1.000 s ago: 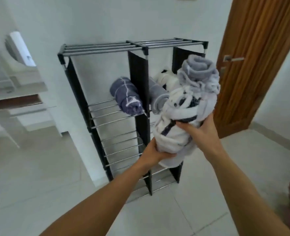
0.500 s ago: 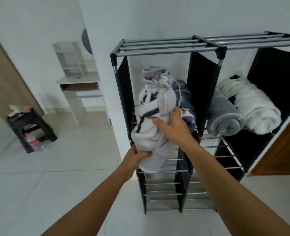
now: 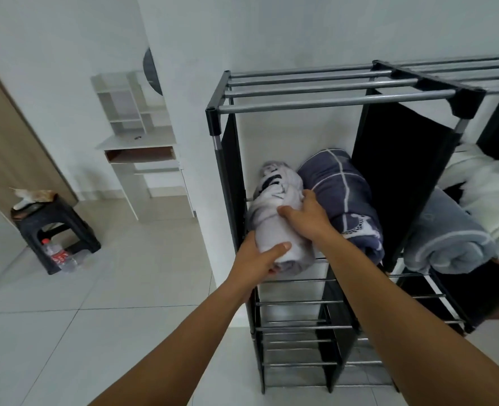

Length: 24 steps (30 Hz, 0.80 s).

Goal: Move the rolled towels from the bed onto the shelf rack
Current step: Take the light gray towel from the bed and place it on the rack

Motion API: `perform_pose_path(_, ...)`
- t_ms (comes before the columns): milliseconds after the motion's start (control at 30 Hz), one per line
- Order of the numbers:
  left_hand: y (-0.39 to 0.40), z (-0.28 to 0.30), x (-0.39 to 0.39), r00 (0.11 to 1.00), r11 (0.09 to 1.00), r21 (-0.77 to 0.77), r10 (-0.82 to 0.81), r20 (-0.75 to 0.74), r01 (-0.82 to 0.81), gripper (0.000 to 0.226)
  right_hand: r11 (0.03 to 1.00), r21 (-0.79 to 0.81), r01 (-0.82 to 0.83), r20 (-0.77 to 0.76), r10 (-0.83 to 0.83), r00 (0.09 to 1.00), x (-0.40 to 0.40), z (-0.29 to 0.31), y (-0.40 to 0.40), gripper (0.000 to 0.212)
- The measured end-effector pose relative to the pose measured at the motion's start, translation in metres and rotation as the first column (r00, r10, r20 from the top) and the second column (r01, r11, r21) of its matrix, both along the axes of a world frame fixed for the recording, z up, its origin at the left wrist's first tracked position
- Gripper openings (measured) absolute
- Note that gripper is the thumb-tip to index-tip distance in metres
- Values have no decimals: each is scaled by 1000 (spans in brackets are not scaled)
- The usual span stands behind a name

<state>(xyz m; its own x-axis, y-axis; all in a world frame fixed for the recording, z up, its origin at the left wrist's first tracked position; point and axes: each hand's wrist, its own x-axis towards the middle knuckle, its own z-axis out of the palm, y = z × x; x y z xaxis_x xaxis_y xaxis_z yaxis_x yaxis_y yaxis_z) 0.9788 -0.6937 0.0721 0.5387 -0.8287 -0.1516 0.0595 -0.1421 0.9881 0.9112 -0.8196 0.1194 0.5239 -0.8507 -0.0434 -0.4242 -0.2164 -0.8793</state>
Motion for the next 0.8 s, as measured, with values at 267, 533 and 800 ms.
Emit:
perform_pose_path(267,-15,-4,1,987,999,-48,32,157,-24,70,999,-9,37,15,-37,999,9,3,-9,58)
perform_pose_path(533,-11,-10,-1,933,1000,23,-26,359,19,68,986,-164,-29,-116,10,993,10,-13,-4,57)
perform_pose_path(800,2,-35,-12,927,998,-27,65,369,-60,82,968,-247,-41,-88,20,996,-8,-17,15,49)
